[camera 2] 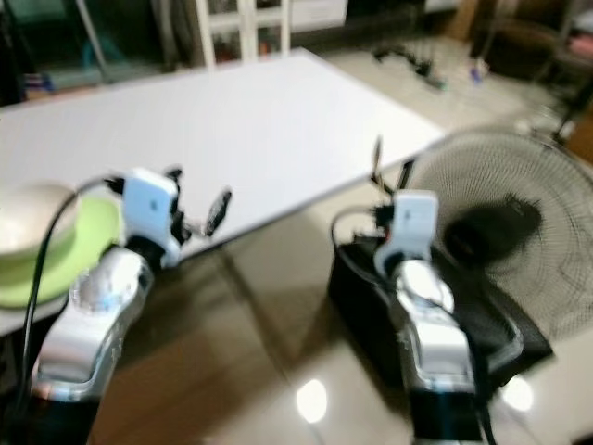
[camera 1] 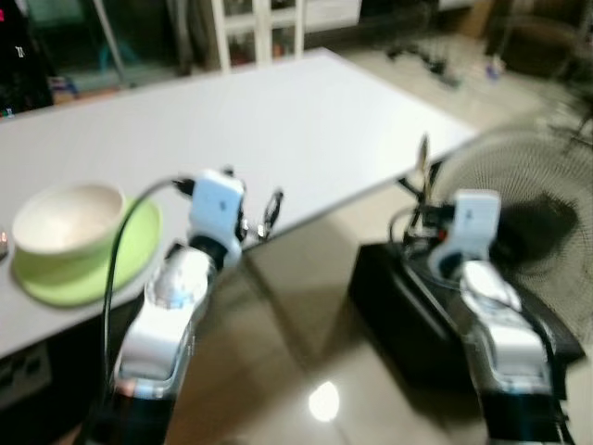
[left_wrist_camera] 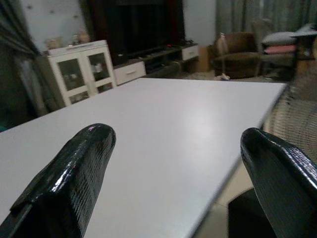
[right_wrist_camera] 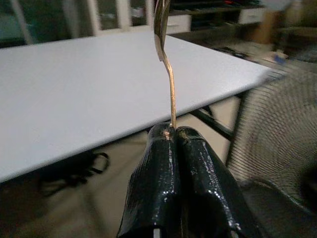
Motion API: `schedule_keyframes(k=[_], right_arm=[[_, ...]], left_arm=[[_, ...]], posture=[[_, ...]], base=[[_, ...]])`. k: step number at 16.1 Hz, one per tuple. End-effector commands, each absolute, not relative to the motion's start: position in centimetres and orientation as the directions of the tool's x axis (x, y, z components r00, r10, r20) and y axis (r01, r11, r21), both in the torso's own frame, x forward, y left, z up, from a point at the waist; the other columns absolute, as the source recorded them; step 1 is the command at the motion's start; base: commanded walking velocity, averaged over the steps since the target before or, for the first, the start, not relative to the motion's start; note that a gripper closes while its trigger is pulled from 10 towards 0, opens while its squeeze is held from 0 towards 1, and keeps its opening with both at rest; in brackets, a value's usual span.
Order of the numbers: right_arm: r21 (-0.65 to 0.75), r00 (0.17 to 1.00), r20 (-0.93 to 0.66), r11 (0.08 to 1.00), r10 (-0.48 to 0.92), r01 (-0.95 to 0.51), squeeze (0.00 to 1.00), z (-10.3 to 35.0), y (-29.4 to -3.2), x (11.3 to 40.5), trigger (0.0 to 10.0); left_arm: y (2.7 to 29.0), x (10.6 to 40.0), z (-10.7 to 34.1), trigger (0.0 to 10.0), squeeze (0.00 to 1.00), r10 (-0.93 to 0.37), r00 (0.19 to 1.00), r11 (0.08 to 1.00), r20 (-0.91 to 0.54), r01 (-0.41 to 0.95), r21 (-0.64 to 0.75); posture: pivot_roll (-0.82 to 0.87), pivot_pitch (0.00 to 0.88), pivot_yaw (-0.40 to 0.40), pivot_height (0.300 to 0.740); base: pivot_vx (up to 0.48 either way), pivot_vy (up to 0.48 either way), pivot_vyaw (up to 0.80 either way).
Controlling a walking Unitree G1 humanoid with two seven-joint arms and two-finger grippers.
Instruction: Setting the table
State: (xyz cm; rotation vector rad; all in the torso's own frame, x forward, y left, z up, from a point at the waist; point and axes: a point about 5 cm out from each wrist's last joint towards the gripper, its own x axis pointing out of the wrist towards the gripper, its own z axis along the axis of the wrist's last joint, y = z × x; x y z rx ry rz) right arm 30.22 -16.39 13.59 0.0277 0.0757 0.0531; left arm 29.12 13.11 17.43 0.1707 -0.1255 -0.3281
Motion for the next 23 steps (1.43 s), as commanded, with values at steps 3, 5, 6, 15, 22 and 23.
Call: schedule_keyframes(k=[3,5,6,15,22,23], right_arm=[[0.038,0.991,-0.036,0.991,0.132,-0.130,0.00,14.6,-15.1,30.3,10.0],[0.043,0.989,-0.037,0.989,0.146,-0.145,0.00,14.5,-15.0,30.1,10.0],[0.033,0.985,-0.035,0.985,0.170,-0.168,0.00,14.5,-14.7,30.1,10.0],[0.001,0.976,-0.039,0.977,0.214,-0.214,0.00,14.5,-14.3,30.0,10.0],[0.036,0.987,-0.041,0.987,0.155,-0.154,0.00,14.4,-14.9,30.3,10.0],[0.032,0.988,-0.040,0.988,0.151,-0.150,0.00,14.4,-15.0,30.3,10.0]], left_arm=[[14.3,29.1,17.0,10.0,0.00,-0.262,0.962,0.954,0.073,0.248,0.167],[14.6,29.0,17.2,10.0,0.00,-0.245,0.966,0.959,0.077,0.230,0.169],[14.8,29.0,17.2,10.0,0.00,-0.234,0.969,0.961,0.076,0.219,0.167],[14.6,28.8,17.7,10.0,0.00,-0.248,0.964,0.955,0.094,0.227,0.193],[14.5,28.9,18.2,10.0,0.00,-0.266,0.958,0.948,0.106,0.240,0.207],[14.4,28.9,18.2,10.0,0.00,-0.271,0.957,0.947,0.105,0.245,0.209]], posture=[[0.06,0.000,-0.016,0.740],[0.06,0.000,-0.016,0.740],[0.06,0.000,-0.016,0.740],[0.06,0.000,-0.021,0.740],[0.07,0.000,-0.017,0.740],[0.07,0.000,-0.015,0.740]], base=[[0.000,0.000,0.00],[0.000,0.000,0.00],[0.000,0.000,0.00],[0.000,0.000,0.42],[0.293,0.000,0.46],[0.330,0.000,0.00]])
